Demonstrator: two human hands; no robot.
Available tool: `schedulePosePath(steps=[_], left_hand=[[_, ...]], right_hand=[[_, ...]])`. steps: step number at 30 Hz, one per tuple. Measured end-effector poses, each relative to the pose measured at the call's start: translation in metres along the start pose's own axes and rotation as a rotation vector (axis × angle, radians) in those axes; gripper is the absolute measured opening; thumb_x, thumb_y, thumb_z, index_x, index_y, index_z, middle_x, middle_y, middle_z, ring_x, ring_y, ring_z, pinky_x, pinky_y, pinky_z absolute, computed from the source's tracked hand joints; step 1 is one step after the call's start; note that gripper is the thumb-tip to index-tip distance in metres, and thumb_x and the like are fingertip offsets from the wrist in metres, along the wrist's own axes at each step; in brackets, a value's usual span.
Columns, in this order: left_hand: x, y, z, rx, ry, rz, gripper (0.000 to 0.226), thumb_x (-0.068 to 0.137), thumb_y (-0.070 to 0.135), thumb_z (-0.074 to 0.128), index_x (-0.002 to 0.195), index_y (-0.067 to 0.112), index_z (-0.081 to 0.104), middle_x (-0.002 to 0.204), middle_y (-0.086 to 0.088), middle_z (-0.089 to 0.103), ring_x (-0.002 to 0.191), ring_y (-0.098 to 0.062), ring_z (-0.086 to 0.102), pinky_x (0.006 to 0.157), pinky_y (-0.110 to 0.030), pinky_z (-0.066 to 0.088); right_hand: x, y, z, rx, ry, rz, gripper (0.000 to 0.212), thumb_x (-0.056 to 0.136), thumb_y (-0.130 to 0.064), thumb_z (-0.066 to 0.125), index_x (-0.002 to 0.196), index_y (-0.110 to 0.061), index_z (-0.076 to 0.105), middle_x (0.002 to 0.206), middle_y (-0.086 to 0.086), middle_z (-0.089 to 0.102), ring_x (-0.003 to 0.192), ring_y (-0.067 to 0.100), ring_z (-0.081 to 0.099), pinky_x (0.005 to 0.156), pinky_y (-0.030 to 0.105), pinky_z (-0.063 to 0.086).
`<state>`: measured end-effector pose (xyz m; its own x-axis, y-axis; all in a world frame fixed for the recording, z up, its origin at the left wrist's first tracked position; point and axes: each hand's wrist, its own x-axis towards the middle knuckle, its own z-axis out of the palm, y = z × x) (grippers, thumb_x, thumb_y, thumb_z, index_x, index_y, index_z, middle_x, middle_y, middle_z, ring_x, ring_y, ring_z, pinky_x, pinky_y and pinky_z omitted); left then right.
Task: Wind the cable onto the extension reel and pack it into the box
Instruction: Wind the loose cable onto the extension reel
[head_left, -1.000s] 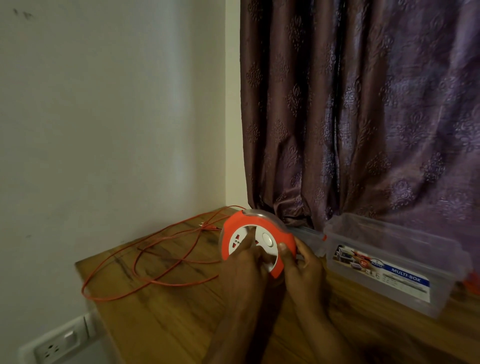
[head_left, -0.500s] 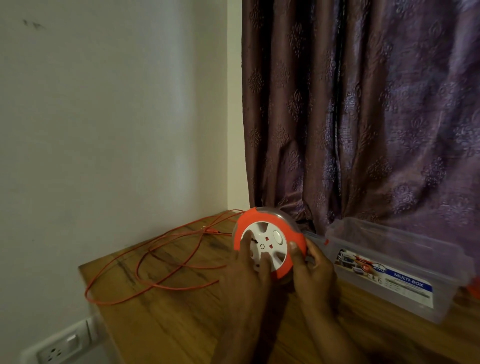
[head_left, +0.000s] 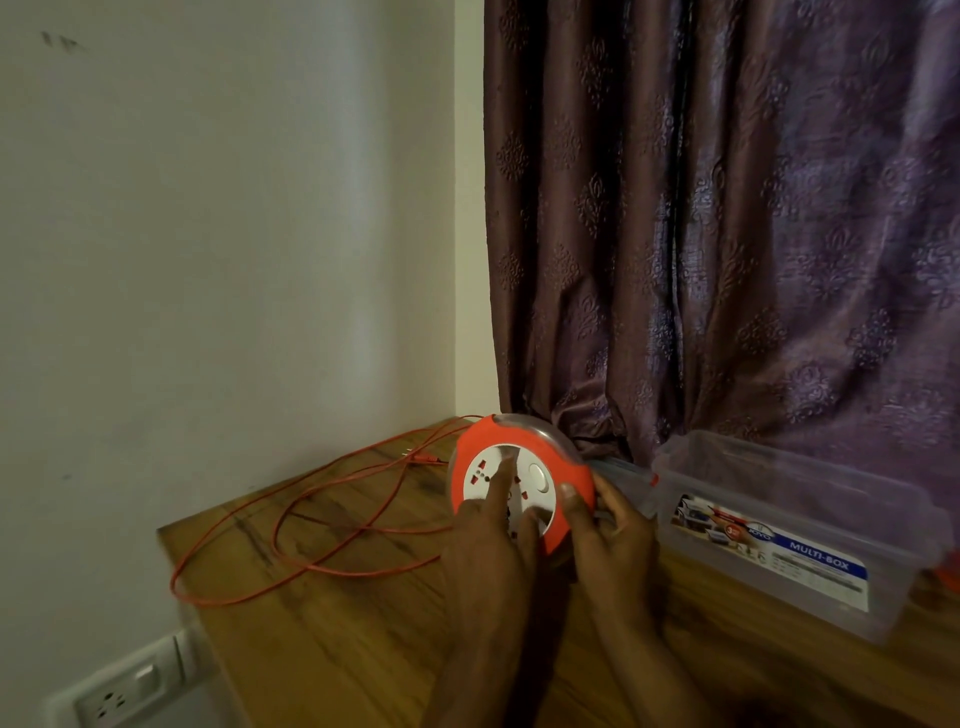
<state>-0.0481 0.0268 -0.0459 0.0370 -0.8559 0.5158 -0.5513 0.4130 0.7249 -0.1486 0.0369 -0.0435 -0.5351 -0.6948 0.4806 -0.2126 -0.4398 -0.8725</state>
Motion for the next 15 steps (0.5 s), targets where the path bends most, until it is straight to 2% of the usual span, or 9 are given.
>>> schedulePosePath(steps=[2, 4, 7, 9, 11, 15], left_hand=[[0.0001, -0.0005, 0.0008, 0.020, -0.019, 0.027, 0.057, 0.093, 0.034, 0.051, 0.143, 0.041, 0.026, 0.138, -0.005, 0.047, 0.120, -0.019, 0.049, 0.097, -0.031, 0.045], [0.0014, 0.0004, 0.0014, 0.057, -0.035, 0.047, 0.056, 0.093, 0.023, 0.049, 0.141, 0.044, 0.029, 0.148, -0.005, 0.035, 0.130, -0.023, 0.040, 0.102, -0.033, 0.042], [0.0014, 0.0051, 0.0008, 0.094, -0.017, 0.060, 0.051, 0.092, 0.015, 0.050, 0.132, 0.046, 0.042, 0.155, -0.003, 0.022, 0.139, -0.024, 0.027, 0.106, -0.034, 0.037], [0.0009, 0.0056, -0.0001, 0.097, 0.018, 0.090, 0.044, 0.089, 0.013, 0.054, 0.123, 0.042, 0.054, 0.154, -0.001, 0.026, 0.138, -0.023, 0.030, 0.105, -0.034, 0.037], [-0.0006, 0.0049, -0.0014, 0.105, 0.045, 0.116, 0.035, 0.086, 0.012, 0.058, 0.109, 0.038, 0.065, 0.152, 0.002, 0.032, 0.136, -0.021, 0.035, 0.105, -0.034, 0.037], [-0.0014, 0.0043, -0.0045, 0.102, 0.043, 0.122, 0.024, 0.086, 0.014, 0.059, 0.092, 0.035, 0.070, 0.148, 0.009, 0.036, 0.136, -0.017, 0.035, 0.108, -0.036, 0.033]], right_hand=[[0.0002, -0.0020, -0.0011, 0.021, -0.015, 0.007, 0.035, 0.086, -0.025, 0.065, 0.120, -0.016, 0.062, 0.104, -0.001, 0.067, 0.083, 0.001, 0.065, 0.058, 0.004, 0.048], [0.0015, -0.0019, -0.0023, 0.045, -0.026, 0.012, 0.029, 0.086, -0.023, 0.066, 0.114, -0.018, 0.065, 0.098, -0.003, 0.069, 0.075, -0.006, 0.067, 0.056, 0.005, 0.048], [0.0022, -0.0003, -0.0027, 0.039, -0.045, 0.021, 0.027, 0.086, -0.026, 0.065, 0.112, -0.017, 0.067, 0.100, 0.001, 0.072, 0.079, 0.000, 0.068, 0.058, 0.009, 0.052], [0.0026, 0.0015, -0.0019, 0.047, -0.053, 0.035, 0.028, 0.086, -0.026, 0.065, 0.112, -0.016, 0.066, 0.104, 0.003, 0.071, 0.087, 0.009, 0.069, 0.063, 0.014, 0.055], [0.0024, 0.0025, -0.0015, 0.066, -0.064, 0.049, 0.028, 0.086, -0.025, 0.065, 0.113, -0.019, 0.065, 0.105, 0.003, 0.070, 0.089, 0.010, 0.068, 0.064, 0.014, 0.056], [0.0028, 0.0031, -0.0031, 0.049, -0.074, 0.057, 0.036, 0.085, -0.028, 0.065, 0.119, -0.014, 0.064, 0.107, 0.004, 0.070, 0.088, 0.007, 0.067, 0.059, 0.010, 0.053]])
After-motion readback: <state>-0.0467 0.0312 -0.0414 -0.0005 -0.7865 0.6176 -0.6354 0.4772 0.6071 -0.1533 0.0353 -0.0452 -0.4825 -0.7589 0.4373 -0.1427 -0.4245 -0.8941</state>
